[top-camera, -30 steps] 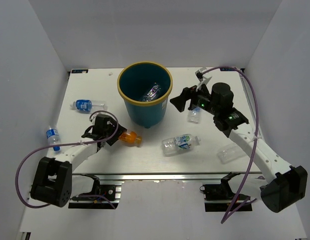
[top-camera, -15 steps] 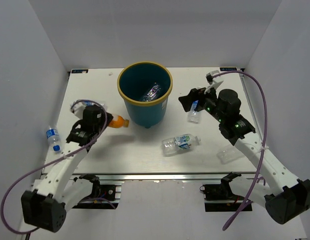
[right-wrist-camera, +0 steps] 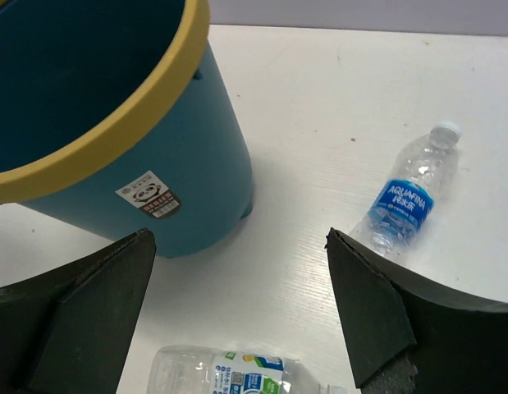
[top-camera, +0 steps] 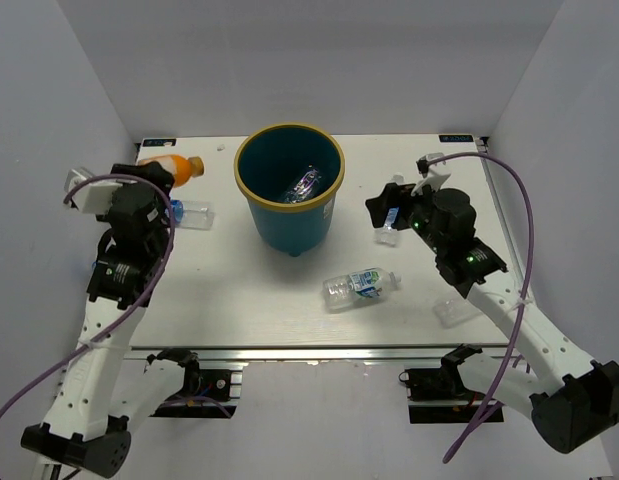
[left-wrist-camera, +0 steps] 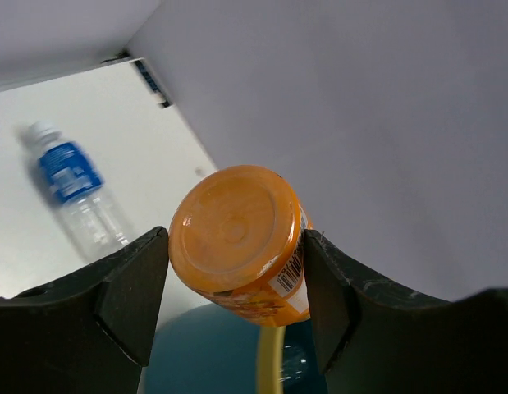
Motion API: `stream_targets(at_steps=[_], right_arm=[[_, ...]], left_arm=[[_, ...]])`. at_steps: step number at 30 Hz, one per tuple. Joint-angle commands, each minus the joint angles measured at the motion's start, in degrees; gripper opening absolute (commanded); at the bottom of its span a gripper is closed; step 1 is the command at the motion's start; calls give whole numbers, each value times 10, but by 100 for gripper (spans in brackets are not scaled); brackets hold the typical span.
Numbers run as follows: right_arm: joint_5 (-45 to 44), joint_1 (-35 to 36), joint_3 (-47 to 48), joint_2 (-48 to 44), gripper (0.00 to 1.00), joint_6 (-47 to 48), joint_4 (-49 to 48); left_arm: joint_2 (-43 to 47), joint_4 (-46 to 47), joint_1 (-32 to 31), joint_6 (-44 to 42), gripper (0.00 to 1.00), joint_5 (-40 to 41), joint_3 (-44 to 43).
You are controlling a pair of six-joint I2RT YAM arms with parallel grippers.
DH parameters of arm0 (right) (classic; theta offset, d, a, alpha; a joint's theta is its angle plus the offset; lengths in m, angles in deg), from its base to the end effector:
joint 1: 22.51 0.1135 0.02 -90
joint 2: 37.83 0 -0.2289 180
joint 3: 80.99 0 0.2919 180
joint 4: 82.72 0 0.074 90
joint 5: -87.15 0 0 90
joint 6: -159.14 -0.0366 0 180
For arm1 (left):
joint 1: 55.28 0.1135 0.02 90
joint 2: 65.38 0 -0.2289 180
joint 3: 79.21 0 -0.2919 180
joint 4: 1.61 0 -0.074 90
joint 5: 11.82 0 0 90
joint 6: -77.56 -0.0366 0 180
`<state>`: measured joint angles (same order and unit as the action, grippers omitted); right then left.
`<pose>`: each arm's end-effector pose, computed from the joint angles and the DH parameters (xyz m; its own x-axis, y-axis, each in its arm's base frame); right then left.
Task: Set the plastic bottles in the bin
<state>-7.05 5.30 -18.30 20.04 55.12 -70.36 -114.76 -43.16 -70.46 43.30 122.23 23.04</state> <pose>0.2654 0.1370 0.3174 -0.2098 0.1625 -0.9642 -0.3610 0.9035 0.2308 0.2243 -0.0345 0.4031 0.2606 -0.6862 -0.6791 -0.4437 0.5396 -0.7155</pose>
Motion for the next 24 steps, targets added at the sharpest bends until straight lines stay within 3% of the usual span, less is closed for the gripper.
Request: stream_targets(at_steps=[1, 9, 11, 16, 21, 23, 24], right_arm=[[-47, -1, -23, -27, 89, -39, -6], [-248, -7, -59, 4, 89, -82, 47], [-277, -18, -50, 40, 89, -98, 36], [-257, -56, -7, 135, 89, -81, -19], [-109, -119, 45, 249, 89, -109, -32], [-82, -137, 59, 285, 89, -109, -39], [-80, -138, 66, 297, 89, -105, -38]], left_arm=[[-44, 120, -1, -70, 0, -61, -30], [-200, 199, -3, -158, 0, -343, -112], [-221, 210, -9, -177, 0, -359, -117], [-243, 207, -18, -215, 6, -381, -132], [-266, 199, -32, -253, 13, -408, -147], [-273, 193, -33, -270, 26, -420, -151], [-273, 191, -35, -274, 39, -423, -151]])
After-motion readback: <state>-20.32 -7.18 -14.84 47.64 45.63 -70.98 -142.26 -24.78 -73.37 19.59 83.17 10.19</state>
